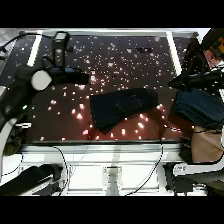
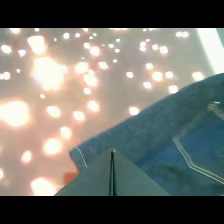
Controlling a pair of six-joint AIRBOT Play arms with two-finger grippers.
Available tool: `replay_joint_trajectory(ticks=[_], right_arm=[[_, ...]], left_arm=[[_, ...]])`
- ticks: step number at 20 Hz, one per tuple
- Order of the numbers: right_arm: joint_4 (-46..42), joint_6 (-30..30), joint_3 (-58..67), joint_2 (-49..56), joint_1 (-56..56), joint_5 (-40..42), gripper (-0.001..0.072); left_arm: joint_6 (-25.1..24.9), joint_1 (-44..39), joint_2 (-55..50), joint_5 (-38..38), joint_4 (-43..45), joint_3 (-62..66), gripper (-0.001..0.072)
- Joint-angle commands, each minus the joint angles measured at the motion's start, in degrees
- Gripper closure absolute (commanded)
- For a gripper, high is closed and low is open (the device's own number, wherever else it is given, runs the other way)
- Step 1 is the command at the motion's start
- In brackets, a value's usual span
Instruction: Fold the clothes and pants, and hang the long-sleeved shirts on hangers.
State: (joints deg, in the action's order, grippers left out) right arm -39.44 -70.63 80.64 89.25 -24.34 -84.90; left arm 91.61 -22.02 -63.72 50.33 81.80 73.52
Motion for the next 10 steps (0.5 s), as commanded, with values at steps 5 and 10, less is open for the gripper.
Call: replay_joint_trajectory(ticks=[5, 10], right_arm=[[-7.08, -8.72, -2.45, 5.64, 1.36, -4.48, 0.0093], [-6.91, -12.59, -2.43, 11.65, 7.3, -4.46, 0.0031]], left_arm=[[-0.52, 2.03, 9.77, -0.44, -3.89, -4.09, 0.0618], [-0.52, 2.01, 9.99, -0.42, -3.91, -4.09, 0.0549]])
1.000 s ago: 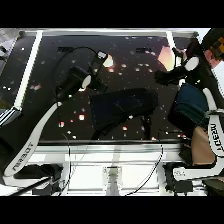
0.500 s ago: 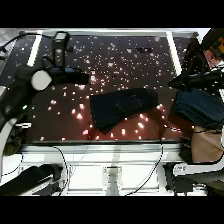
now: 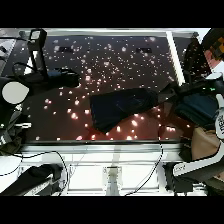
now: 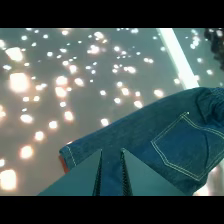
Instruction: Fold the clothes and pants, and hang the long-sleeved shirts on hangers.
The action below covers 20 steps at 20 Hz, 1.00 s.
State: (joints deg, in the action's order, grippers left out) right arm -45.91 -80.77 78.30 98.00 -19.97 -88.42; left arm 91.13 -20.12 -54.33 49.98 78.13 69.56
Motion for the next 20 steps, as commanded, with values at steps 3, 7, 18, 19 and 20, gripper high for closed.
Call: replay_joint_trajectory(ticks=[3, 7, 18, 19, 20], right_arm=[[-0.52, -2.78, 0.35, 4.22, 5.31, 1.46, 0.0022], [-1.14, -4.33, 1.99, 4.46, 5.38, 1.53, 0.0015], [-8.79, -9.9, 3.23, 4.66, 6.21, 9.27, 0.0017], [-8.74, -9.9, 3.23, 4.68, 6.78, 10.56, 0.0017], [-8.7, -10.01, 3.23, 4.74, 7.43, 11.54, 0.0017]], left_arm=[[-0.04, 0.11, 0.59, 0.0, -0.44, -0.13, 0.055], [-0.04, 0.11, 0.59, 0.81, -0.66, -0.13, 0.055], [-0.04, 0.09, 0.59, 2.16, -0.87, -0.13, 0.055], [-0.04, 0.09, 0.59, 2.16, -1.29, -0.13, 0.055], [-0.04, 0.11, 0.59, 2.16, -1.99, -0.13, 0.055]])
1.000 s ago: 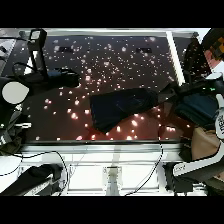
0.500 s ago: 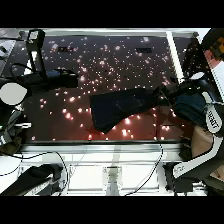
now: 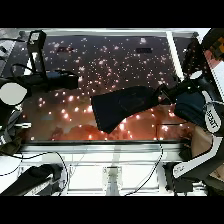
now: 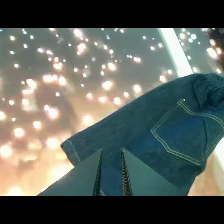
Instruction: Fold the clothes and pants, and hang the long-sleeved shirts on hangers.
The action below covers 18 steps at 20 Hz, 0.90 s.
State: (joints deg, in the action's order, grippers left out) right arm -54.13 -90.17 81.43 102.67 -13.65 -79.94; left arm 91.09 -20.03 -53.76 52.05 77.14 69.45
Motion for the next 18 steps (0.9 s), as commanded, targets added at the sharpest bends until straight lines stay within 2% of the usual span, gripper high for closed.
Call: replay_joint_trajectory(ticks=[1, 6, 8, 11, 12, 15, 18], right_arm=[[-0.46, -0.92, 0.11, 0.33, 1.88, 3.69, 0.0018], [-0.39, -1.77, 0.11, 3.72, 4.74, 2.78, 0.0066], [-0.42, -1.75, 0.13, 3.91, 4.83, 3.48, 0.0338], [-0.26, -1.75, 0.13, 3.91, 4.72, 3.41, 0.0659], [-0.04, -1.75, 0.13, 3.91, 4.72, 3.21, 0.0681], [-0.09, -1.68, 0.61, 3.23, 4.37, 2.97, 0.0686], [-0.39, -2.01, 6.62, 2.03, 1.79, -0.15, 0.0688]], left_arm=[[-0.02, 0.0, 0.02, 0.13, -1.38, -0.02, 0.055], [-0.02, 0.0, 0.02, 0.61, -1.38, -0.02, 0.055], [-0.02, 0.0, 0.02, 1.79, -1.36, -0.02, 0.055], [-0.02, 0.0, 0.02, 3.02, -1.36, -0.02, 0.055], [-0.02, 0.0, 0.02, 3.04, -1.36, -0.02, 0.055], [0.0, 0.0, 0.02, 3.04, -1.36, -0.02, 0.0551], [0.0, 0.0, 0.02, 3.04, -1.38, -0.02, 0.055]])
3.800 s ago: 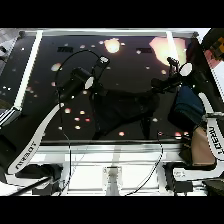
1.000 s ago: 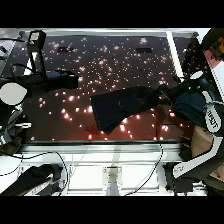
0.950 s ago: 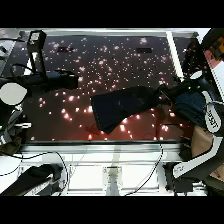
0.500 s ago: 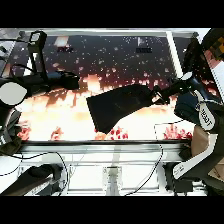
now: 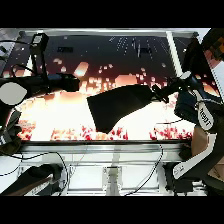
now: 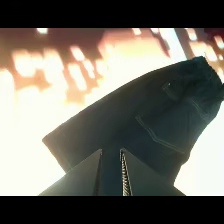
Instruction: Fold the clothes and pants, and hang the long-sleeved shirts on hangers.
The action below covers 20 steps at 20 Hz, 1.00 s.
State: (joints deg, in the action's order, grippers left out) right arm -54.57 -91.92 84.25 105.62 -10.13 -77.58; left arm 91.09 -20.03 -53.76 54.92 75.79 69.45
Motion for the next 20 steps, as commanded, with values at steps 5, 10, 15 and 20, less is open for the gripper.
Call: replay_joint_trajectory(ticks=[5, 10, 15, 20], right_arm=[[-6.8, -5.57, 21.44, -1.68, -11.47, -13.27, 0.0688], [-11.56, -8.15, 35.17, -2.14, -25.27, -22.71, 0.0688], [-13.49, -8.13, 36.02, -7.69, -40.11, -26.38, 0.0689], [-17.79, -8.57, 36.02, -14.03, -53.9, -27.58, 0.0688]], left_arm=[[-0.02, 0.0, 0.0, 0.15, -0.02, -0.02, 0.0551], [-0.02, 0.0, 0.0, -0.09, 0.0, -0.02, 0.0551], [-0.02, 0.02, 0.0, -0.92, 0.0, -0.02, 0.0551], [0.0, 0.02, 0.0, -0.98, 0.0, -0.02, 0.0551]])
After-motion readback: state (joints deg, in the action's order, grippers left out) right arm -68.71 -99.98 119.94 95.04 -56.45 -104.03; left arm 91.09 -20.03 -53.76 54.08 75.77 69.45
